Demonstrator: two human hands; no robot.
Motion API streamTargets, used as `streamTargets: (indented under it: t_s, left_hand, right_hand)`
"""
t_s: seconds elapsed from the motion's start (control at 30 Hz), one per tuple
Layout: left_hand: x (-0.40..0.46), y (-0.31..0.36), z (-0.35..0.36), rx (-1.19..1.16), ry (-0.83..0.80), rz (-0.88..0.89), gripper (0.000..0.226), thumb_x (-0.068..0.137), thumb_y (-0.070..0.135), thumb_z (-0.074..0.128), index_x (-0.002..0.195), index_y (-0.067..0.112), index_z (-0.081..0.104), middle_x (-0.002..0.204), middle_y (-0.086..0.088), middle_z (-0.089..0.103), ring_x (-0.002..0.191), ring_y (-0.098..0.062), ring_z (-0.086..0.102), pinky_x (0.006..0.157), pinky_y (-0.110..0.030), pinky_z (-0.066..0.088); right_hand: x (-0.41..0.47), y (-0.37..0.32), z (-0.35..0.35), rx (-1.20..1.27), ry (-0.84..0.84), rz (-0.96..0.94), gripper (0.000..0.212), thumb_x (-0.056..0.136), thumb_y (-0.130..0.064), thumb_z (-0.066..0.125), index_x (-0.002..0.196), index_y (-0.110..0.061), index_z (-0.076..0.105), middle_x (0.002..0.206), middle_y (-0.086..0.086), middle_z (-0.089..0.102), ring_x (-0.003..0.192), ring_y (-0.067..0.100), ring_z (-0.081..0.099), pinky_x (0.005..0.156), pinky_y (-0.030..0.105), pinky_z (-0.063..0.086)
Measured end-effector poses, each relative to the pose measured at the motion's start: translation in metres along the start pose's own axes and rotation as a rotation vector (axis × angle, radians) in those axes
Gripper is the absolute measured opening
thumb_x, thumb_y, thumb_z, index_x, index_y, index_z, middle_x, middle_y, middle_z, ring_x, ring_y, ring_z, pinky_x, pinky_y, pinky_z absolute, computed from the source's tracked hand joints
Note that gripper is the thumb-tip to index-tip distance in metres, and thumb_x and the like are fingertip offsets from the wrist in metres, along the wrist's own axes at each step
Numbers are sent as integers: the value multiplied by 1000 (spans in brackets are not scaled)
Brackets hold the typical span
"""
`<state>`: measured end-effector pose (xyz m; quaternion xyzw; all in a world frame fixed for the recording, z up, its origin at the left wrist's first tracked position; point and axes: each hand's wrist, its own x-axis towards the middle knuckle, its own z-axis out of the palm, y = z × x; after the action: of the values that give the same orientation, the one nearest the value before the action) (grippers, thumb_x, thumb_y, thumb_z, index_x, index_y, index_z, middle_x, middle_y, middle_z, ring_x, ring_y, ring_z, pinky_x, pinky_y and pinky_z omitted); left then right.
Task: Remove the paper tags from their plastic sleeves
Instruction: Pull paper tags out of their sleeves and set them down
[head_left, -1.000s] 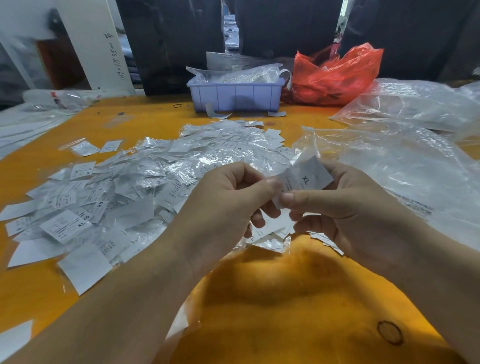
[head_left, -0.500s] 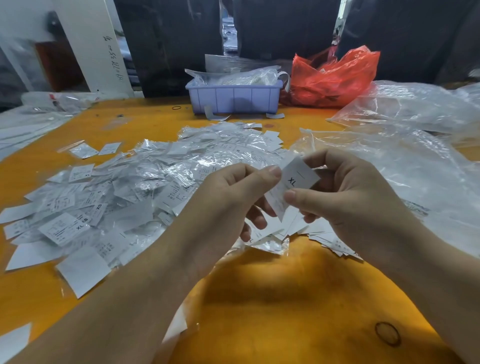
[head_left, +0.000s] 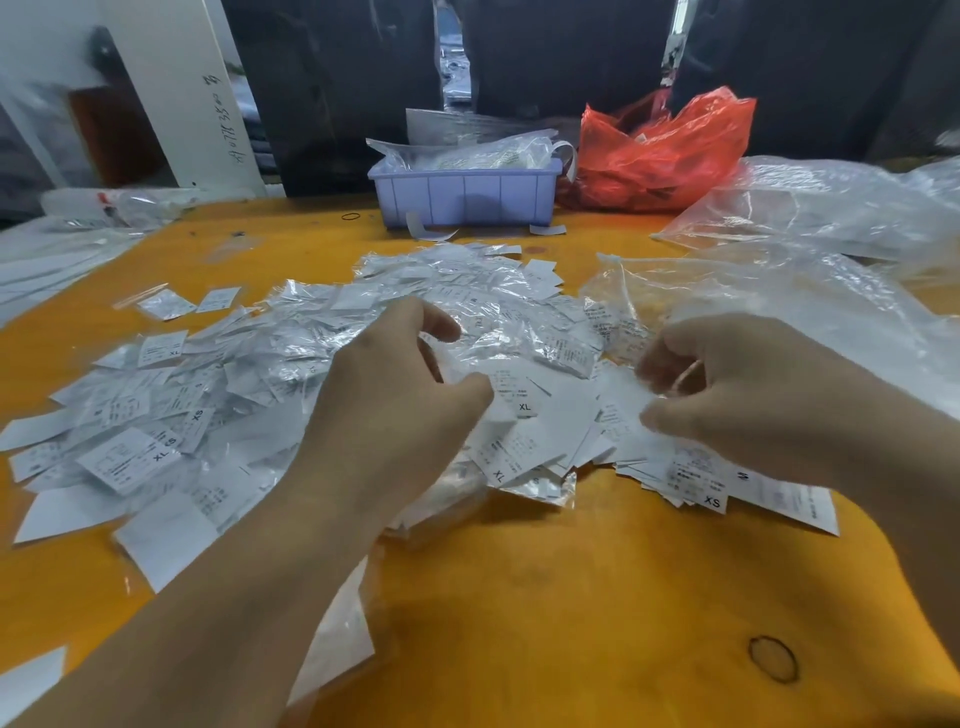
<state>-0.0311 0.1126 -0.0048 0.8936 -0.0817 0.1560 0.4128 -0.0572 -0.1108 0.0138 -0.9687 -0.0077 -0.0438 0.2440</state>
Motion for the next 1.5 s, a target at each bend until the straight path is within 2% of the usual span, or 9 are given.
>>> streamTargets:
  t_s: [0.13,0.27,0.43,0.63,0.83,1.1,1.3,1.4,1.5]
  left_hand:
    - [-1,-1,2,157,52,47,35,74,34,74,104,38,55,104,11,42,103,-9,38,72,-23,30]
    - [-4,1,3,165,-3,85,29,75,38,71,99,41,55,111,15,37,110,-4,26,87,-26,24]
    - [-7,4,7,102,-117,92,22,77,43,69,95,41,57,109,21,41,114,-3,32,74,-13,28]
    - [-6,4,9,70,-168,80,17,78,43,67,93,41,57,108,23,43,115,-4,38,71,-12,27]
    - [-7,3,10,61,-222,61,15,79,44,67,90,40,57,107,25,44,114,-4,40,70,-12,28]
    - [-9,2,13,45,-269,89,13,79,46,67,87,41,57,106,27,45,110,0,41,71,-13,31]
    - [-11,2,14,-22,-315,136,17,81,49,66,95,41,59,104,24,52,103,10,46,76,-15,37]
    - [-13,3,15,-59,-353,172,23,83,56,62,99,41,60,101,24,57,98,11,49,74,-15,39]
    - [-15,7,15,-120,-419,220,23,82,57,53,91,39,62,87,18,64,82,0,60,63,-18,46]
  right_hand:
    - [0,0,0,-221,-196,128,62,72,-45,80,126,-25,57,124,-7,53,108,15,54,85,27,47]
    - [-3,-4,2,-294,-210,100,48,70,-49,79,109,-24,66,112,-6,59,98,16,58,85,36,53]
    - [1,0,5,-242,-116,70,23,74,-35,78,93,-30,65,101,-8,63,89,11,59,73,27,51]
    - [-1,0,7,-263,-159,106,24,78,-34,74,99,-25,67,105,-6,63,93,17,61,82,39,55]
    - [0,0,9,-217,-117,85,16,79,-32,73,93,-30,66,99,-10,61,87,12,59,74,32,55]
    - [1,-1,11,-151,77,-71,22,84,-24,70,73,-29,52,84,-12,51,75,5,49,56,23,36]
    - [-4,-12,4,172,287,-196,17,80,-19,73,70,-24,61,64,-8,61,60,7,58,54,23,46]
    - [-4,-16,3,497,130,-172,10,76,-20,78,74,-20,68,59,-4,64,46,8,57,43,20,44]
    - [-2,-17,10,688,-75,-157,10,77,-15,77,80,-10,70,67,20,64,48,18,56,44,26,44]
